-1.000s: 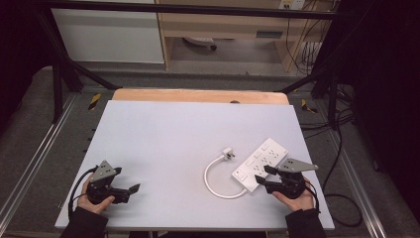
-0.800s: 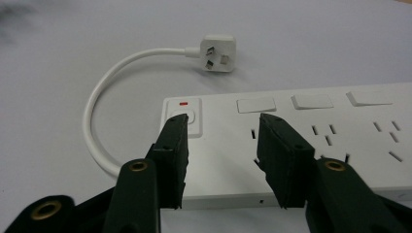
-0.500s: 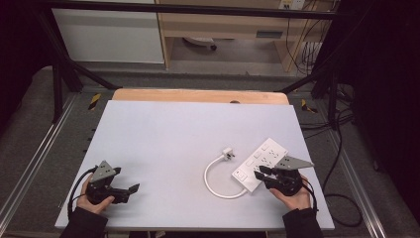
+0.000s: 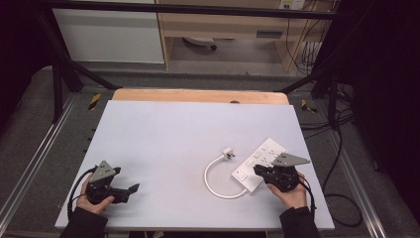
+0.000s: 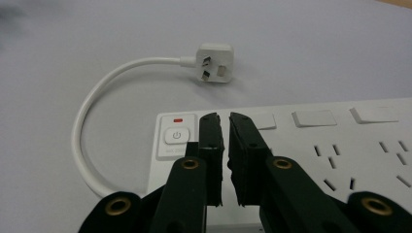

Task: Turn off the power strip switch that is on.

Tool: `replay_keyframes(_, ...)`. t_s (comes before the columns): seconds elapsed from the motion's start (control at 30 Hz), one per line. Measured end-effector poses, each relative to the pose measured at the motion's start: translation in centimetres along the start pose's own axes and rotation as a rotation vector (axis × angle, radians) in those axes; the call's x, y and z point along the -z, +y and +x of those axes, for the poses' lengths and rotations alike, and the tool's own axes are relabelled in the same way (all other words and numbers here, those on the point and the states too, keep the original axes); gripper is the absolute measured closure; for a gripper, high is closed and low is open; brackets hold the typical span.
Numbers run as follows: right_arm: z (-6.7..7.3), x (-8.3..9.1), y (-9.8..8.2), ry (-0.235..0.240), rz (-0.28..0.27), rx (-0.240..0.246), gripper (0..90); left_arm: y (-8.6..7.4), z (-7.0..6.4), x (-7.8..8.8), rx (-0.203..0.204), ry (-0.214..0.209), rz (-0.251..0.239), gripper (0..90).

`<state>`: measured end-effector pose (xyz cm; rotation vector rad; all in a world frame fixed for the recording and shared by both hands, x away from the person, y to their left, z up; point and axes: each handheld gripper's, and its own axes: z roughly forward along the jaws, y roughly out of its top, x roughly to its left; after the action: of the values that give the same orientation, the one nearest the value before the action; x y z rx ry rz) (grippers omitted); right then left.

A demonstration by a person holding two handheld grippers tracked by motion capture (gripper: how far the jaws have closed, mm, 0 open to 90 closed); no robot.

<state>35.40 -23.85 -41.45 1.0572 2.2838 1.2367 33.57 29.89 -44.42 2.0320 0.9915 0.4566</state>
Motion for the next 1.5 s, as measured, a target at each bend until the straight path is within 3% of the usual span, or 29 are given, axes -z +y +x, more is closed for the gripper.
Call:
replay_keyframes(0.2,-0.1,-0.4,0.2,-0.001,-0.004,-0.003,89.8,0.0,0.0,0.0,0.002,0.003,0.0,4.9)
replay_keyframes(1.1,-0.8,-3.0,1.7,-0.034,0.016,-0.006,90.0,0.0,0.1,0.0,0.001,0.006,0.0,4.9)
replay_keyframes(1.5,-1.5,-3.7,1.6,-0.053,0.018,-0.015,90.0,0.0,0.1,0.1,0.004,0.007,-0.001,5.0)
